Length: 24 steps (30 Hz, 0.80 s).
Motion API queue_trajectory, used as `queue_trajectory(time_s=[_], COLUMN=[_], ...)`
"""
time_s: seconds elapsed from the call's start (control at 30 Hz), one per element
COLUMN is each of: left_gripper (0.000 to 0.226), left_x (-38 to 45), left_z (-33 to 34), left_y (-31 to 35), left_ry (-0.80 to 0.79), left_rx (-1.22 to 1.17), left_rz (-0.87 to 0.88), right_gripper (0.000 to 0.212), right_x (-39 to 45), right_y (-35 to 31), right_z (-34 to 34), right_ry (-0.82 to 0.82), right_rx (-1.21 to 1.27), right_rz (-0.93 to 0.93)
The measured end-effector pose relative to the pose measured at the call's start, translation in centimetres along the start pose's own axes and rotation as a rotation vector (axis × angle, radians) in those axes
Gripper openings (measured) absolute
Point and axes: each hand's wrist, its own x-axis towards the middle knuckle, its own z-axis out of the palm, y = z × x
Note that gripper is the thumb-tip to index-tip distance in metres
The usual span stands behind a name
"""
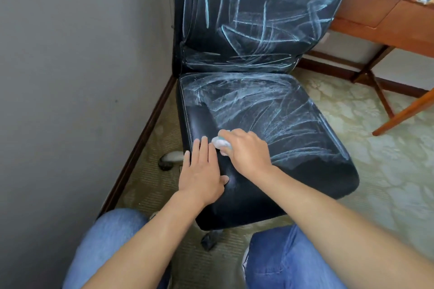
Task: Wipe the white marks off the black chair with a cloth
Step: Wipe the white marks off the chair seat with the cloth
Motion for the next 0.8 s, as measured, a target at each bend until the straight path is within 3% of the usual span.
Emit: queue_trajectory(time_s=[0.2, 0.43, 0.53, 0.7, 0.8], left_gripper=[0.102, 0.102, 0.107, 0.115, 0.117], left_x=[2.2, 3.3, 3.8, 3.9, 3.9], left_z=[-1.6, -0.9, -1.1, -1.2, -0.9], left_y=[1.0, 0.3, -0.6, -1.3, -1.4], left_ry=[-0.069, 0.037, 0.032, 0.046, 0.031], left_rx=[0.049, 0.129, 0.118, 0.019, 0.011], left_rz=[0.090, 0.113, 0.131, 0.104, 0.105], right_gripper=[0.031, 0.014, 0.012, 0.026, 0.021], right_x=[6.7, 13.6, 11.9, 2.7, -2.5], right_y=[0.1, 0.6, 1.1, 2.7, 3.3], right_z=[0.3, -0.1, -0.5, -1.7, -2.0], right_ry=[-0.025, -0.076, -0.075, -0.056, -0.062], right_rx=[-0.063, -0.075, -0.077, -0.096, -0.087], right_rz=[-0.033, 0.013, 0.002, -0.024, -0.062])
